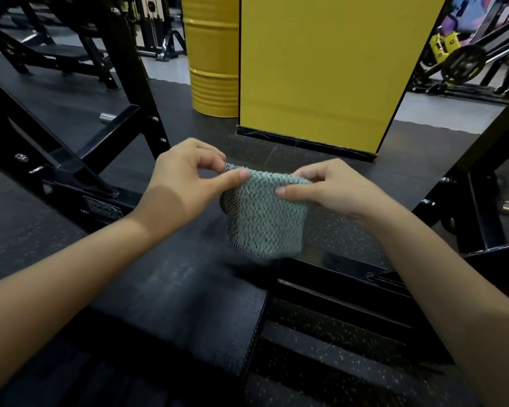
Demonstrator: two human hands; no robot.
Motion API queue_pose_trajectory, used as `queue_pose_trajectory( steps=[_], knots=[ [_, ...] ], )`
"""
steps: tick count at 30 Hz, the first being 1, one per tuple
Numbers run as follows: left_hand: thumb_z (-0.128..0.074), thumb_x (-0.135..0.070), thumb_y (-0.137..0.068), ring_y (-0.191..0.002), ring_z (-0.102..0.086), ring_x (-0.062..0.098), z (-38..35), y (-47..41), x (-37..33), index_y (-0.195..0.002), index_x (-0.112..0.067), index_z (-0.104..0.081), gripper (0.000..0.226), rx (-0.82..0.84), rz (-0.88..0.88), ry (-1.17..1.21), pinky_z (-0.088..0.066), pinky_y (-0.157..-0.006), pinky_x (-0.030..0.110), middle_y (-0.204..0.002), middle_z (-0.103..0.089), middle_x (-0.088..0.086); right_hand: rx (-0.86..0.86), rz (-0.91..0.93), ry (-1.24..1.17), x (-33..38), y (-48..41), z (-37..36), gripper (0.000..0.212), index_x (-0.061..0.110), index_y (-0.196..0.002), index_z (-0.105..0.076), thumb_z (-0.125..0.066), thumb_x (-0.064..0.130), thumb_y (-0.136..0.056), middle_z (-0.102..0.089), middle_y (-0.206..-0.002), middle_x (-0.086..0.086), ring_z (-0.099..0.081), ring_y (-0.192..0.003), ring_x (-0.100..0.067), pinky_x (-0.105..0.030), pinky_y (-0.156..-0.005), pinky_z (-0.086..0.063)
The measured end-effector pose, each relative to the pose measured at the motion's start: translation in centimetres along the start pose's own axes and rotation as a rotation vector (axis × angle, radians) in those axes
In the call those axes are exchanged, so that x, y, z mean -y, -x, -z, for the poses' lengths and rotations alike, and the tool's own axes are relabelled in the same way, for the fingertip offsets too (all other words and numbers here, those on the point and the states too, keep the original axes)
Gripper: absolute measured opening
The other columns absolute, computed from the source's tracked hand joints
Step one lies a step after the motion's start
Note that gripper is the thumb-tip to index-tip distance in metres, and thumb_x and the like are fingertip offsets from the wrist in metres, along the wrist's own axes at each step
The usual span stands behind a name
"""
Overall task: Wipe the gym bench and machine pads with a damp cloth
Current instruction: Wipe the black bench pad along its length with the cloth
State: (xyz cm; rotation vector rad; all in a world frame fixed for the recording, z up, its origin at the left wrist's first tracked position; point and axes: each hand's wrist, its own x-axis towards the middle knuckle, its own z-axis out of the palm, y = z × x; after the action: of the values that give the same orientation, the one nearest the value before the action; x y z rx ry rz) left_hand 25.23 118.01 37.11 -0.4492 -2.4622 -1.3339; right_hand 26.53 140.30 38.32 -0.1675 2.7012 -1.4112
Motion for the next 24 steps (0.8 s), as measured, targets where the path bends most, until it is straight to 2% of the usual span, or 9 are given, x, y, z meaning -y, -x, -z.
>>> queue_pose_trajectory(
  steps=[3, 6, 10, 12, 14, 17, 20, 22, 24],
  knots=[
    [-0.075, -0.045, -0.064, -0.081, -0.068, 0.009, 0.0, -0.5, 0.5, -0.068, -0.022, -0.07, 0.023, 0.025, 0.102, 0.266, -0.054, -0.089, 0.029, -0.088, -0.075, -0.005, -0.121, 0.098, -0.007, -0.1, -0.5, -0.6, 0.012, 0.024, -0.08, -0.075, -0.077, 0.036, -0.081, -0.065, -0.068, 0.007, -0.051, -0.063, -0.001, -0.021, -0.064, -0.037],
    [-0.075, -0.045, -0.064, -0.076, -0.063, 0.005, 0.0, -0.1, 1.3, -0.073, -0.023, -0.074, 0.023, 0.03, 0.144, 0.4, -0.052, -0.085, 0.028, -0.077, -0.073, -0.007, -0.18, 0.156, 0.0, -0.3, -0.6, -1.5, 0.015, 0.024, -0.079, -0.075, -0.077, 0.038, -0.081, -0.071, -0.081, -0.012, -0.056, -0.069, -0.011, -0.033, -0.069, -0.043],
    [-0.078, -0.024, -0.063, -0.088, -0.07, 0.01, -0.5, 0.7, 2.1, -0.097, -0.016, -0.073, 0.035, 0.079, 0.252, 0.647, -0.053, -0.092, 0.032, -0.092, -0.077, -0.002, -0.21, 0.146, -0.09, -1.0, -0.5, -2.8, 0.03, 0.015, -0.082, -0.072, -0.072, 0.045, -0.084, -0.071, -0.092, -0.019, -0.069, -0.085, -0.033, -0.049, -0.084, -0.053],
    [-0.085, -0.017, -0.061, -0.103, -0.069, 0.018, -0.8, 0.9, 2.6, -0.113, -0.011, -0.069, 0.055, 0.098, 0.283, 0.649, -0.053, -0.096, 0.037, -0.109, -0.075, 0.005, -0.199, 0.124, -0.13, -1.5, -0.6, -3.5, 0.038, 0.009, -0.088, -0.071, -0.068, 0.047, -0.086, -0.071, -0.097, -0.02, -0.066, -0.095, -0.04, -0.058, -0.09, -0.051],
    [-0.087, -0.011, -0.055, -0.107, -0.068, 0.019, -1.1, 1.3, 3.0, -0.116, -0.012, -0.066, 0.065, 0.098, 0.287, 0.619, -0.055, -0.089, 0.034, -0.113, -0.071, 0.006, -0.207, 0.082, -0.154, -2.0, -0.6, -4.3, 0.035, 0.005, -0.088, -0.069, -0.068, 0.04, -0.09, -0.073, -0.094, -0.017, -0.067, -0.094, -0.038, -0.057, -0.09, -0.052],
    [-0.081, 0.003, -0.063, -0.088, -0.069, 0.01, -1.5, 1.7, 3.5, -0.105, -0.02, -0.061, 0.052, 0.062, 0.269, 0.567, -0.056, -0.072, 0.022, -0.102, -0.067, -0.001, -0.239, 0.066, -0.193, -2.7, -0.9, -5.3, 0.033, 0.003, -0.085, -0.069, -0.069, 0.035, -0.09, -0.073, -0.09, -0.017, -0.069, -0.089, -0.034, -0.055, -0.087, -0.05],
    [-0.074, 0.014, -0.072, -0.074, -0.069, 0.004, -1.2, 1.3, 3.6, -0.108, -0.021, -0.053, 0.055, 0.038, 0.247, 0.565, -0.055, -0.068, 0.02, -0.105, -0.061, 0.001, -0.267, 0.122, -0.212, -2.8, -1.0, -5.6, 0.045, 0.007, -0.083, -0.069, -0.07, 0.052, -0.079, -0.071, -0.089, -0.02, -0.067, -0.086, -0.039, -0.057, -0.085, -0.05],
    [-0.076, 0.011, -0.073, -0.082, -0.068, 0.004, -1.0, 1.2, 3.8, -0.116, -0.025, -0.051, 0.062, 0.06, 0.237, 0.527, -0.055, -0.072, 0.022, -0.108, -0.06, 0.001, -0.261, 0.113, -0.198, -3.1, -1.1, -5.6, 0.048, 0.01, -0.083, -0.07, -0.069, 0.057, -0.073, -0.072, -0.088, -0.019, -0.067, -0.089, -0.04, -0.058, -0.086, -0.052],
    [-0.081, 0.003, -0.072, -0.099, -0.064, 0.012, -0.9, 1.5, 4.2, -0.12, -0.037, -0.051, 0.07, 0.097, 0.25, 0.436, -0.053, -0.083, 0.03, -0.115, -0.062, 0.003, -0.243, 0.074, -0.186, -4.0, -1.0, -5.8, 0.03, 0.016, -0.088, -0.071, -0.076, 0.044, -0.079, -0.074, -0.09, -0.009, -0.069, -0.092, -0.031, -0.051, -0.089, -0.054]
  ],
)
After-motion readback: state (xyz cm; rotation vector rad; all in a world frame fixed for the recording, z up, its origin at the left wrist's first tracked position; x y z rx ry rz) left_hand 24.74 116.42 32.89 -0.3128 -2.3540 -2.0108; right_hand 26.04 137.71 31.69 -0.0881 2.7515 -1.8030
